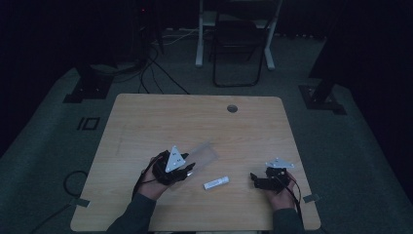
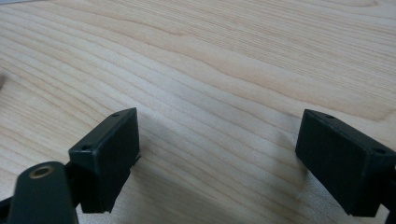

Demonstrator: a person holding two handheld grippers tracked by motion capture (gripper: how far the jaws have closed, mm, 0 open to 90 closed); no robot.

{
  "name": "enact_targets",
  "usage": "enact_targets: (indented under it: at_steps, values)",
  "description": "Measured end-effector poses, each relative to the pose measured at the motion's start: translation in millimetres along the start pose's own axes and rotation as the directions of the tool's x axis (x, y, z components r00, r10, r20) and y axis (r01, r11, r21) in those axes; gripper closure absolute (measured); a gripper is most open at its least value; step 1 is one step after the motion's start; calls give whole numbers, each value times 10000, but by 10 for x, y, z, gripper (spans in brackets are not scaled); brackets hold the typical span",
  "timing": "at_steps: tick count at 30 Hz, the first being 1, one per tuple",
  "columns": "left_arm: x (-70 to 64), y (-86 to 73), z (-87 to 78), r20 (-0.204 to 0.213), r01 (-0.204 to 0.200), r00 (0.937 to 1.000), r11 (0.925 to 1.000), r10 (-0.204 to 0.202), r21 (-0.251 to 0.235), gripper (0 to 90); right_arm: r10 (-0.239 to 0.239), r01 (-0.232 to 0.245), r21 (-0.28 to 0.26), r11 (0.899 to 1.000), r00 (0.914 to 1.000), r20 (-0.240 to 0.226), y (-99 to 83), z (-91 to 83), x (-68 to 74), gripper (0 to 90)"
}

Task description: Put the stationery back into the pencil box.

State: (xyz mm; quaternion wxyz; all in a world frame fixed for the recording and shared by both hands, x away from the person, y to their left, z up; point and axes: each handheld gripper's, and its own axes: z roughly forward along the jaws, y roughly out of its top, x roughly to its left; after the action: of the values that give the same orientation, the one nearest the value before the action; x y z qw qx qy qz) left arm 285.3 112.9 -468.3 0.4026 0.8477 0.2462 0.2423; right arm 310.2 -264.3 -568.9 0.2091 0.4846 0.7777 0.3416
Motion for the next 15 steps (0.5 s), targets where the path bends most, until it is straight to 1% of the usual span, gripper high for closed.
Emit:
enact_targets:
  at_steps: [4,7,8,15]
  values:
    - [-45,32,24,134,-113,9998,9999,113,15,583,0,0,1,10000,10000,-1,0,0,0,134]
    - [-72,44,39,191,-72,9998,10000,72,-41,582,3,-3,1,10000,10000,-3,0,0,0,134]
    - [-86,55,49,250,-169,9995,9999,169,9,582,2,-2,-1,10000,10000,-3,0,0,0,134]
    - [-140,87,83,431,-180,9989,9998,181,-32,582,3,-3,1,10000,10000,0,0,0,0,134]
